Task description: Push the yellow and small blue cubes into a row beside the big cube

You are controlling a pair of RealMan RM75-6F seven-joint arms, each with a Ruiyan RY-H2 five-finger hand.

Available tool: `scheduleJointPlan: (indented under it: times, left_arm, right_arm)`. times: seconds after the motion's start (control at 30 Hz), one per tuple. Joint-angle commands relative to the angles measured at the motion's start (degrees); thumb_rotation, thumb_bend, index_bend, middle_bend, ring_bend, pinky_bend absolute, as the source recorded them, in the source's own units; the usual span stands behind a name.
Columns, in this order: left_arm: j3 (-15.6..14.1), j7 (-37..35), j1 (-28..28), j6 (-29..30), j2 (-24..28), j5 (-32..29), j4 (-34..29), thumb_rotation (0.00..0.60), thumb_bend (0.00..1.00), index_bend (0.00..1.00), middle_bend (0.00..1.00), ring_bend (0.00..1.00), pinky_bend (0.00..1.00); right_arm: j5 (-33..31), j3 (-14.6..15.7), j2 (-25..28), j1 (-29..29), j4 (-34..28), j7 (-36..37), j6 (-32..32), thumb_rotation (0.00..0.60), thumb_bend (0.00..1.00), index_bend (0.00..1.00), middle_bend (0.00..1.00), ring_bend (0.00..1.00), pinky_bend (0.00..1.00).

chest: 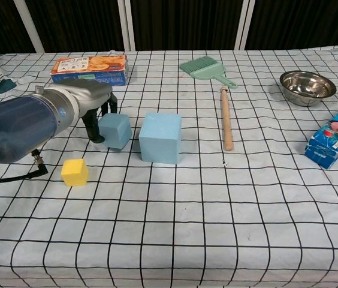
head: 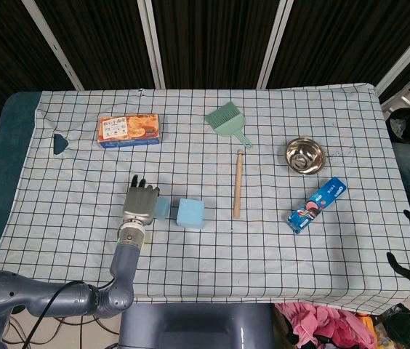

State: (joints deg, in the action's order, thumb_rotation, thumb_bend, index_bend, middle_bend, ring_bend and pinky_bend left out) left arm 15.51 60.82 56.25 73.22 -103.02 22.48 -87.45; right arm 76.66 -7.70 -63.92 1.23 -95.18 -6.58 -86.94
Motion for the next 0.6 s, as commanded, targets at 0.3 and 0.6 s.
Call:
scheduleJointPlan:
  times: [0.3,0.6]
  left_arm:
    - [-0.8,0.7,0.9,1.0,-3.8,2.1,3.8,0.600,0.32,0.48,0.32,0.12,0.01]
    - [-0.9,1.4,1.2,2.0,-6.6,3.8,6.1,0.600,0.31,0.47,0.32,0.12,0.01]
  right_arm:
    - [-0.2,-0.2,0.1,-0.1,0.1,0.5,-0.1,0.600,0.19,0.11,0.07,0.21,0.12]
    - [-0.2,-0.4,0.2,-0.3,0.2,1.1,-0.5,0.600,0.19,0.11,0.07,0.21,0.12]
